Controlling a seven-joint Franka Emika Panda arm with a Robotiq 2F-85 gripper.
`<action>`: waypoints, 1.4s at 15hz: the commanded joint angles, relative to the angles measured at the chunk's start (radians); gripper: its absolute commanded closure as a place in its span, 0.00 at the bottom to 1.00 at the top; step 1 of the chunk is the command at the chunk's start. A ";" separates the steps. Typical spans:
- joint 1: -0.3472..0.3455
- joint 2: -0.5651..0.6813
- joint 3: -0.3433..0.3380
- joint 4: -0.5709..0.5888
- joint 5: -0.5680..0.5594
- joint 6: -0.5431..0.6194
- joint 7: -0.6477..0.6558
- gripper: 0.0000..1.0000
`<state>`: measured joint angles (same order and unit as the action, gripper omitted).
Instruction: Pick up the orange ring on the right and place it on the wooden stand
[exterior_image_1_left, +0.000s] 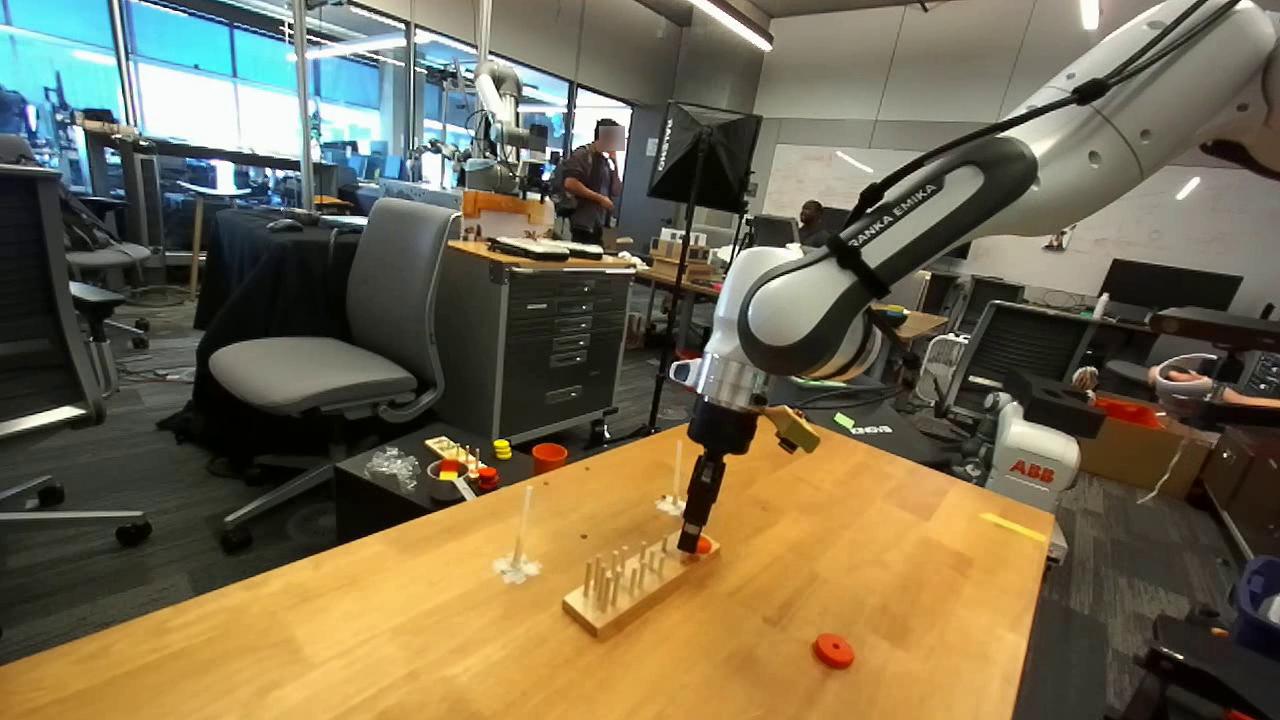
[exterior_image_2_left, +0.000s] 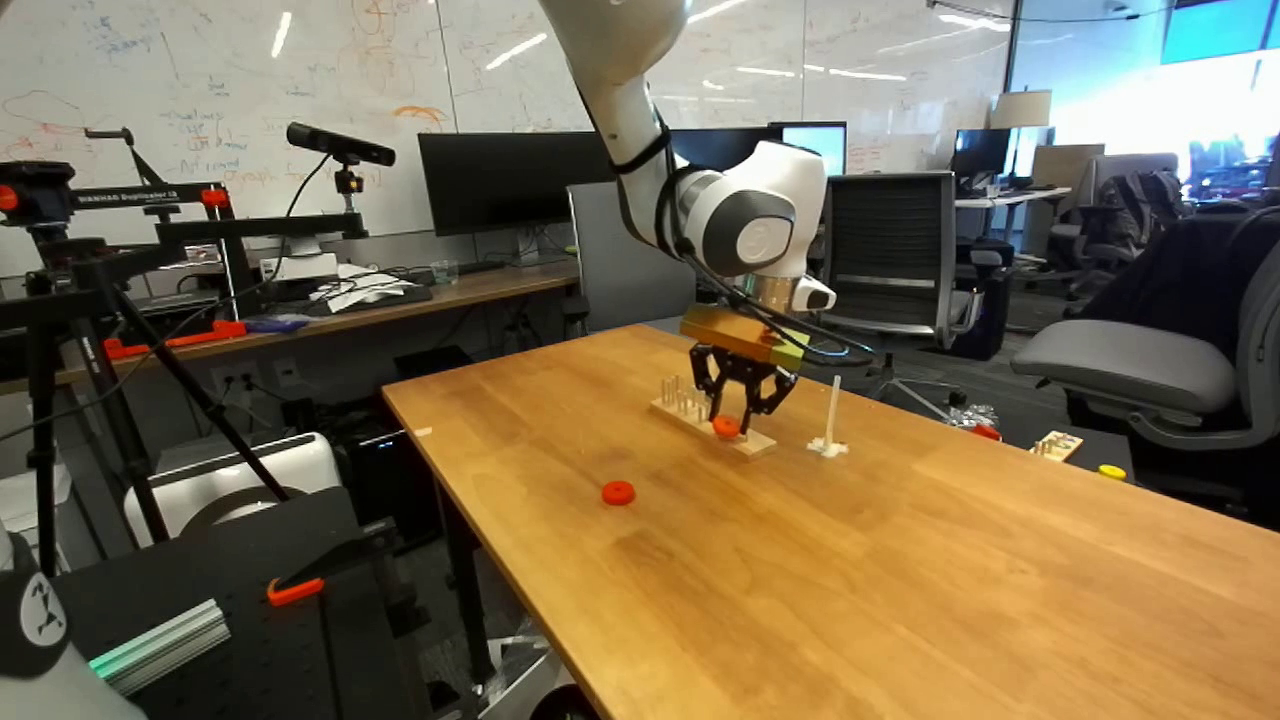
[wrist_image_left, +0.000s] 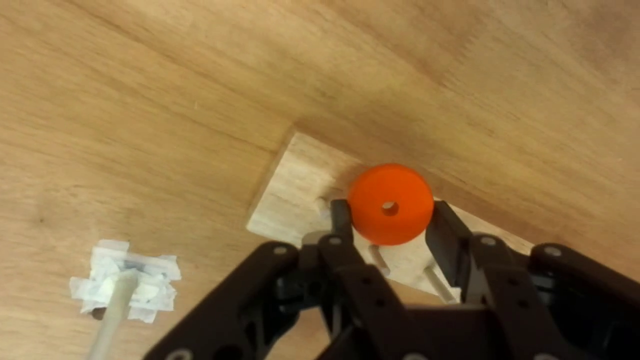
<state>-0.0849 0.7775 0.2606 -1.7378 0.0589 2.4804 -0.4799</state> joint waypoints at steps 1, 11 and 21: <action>0.009 -0.043 0.009 -0.082 0.000 0.065 -0.016 0.82; 0.003 -0.080 0.048 -0.152 0.001 0.131 -0.023 0.82; 0.016 -0.097 0.041 -0.143 0.002 0.124 -0.012 0.82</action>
<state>-0.0699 0.7029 0.2964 -1.8679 0.0584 2.6005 -0.4895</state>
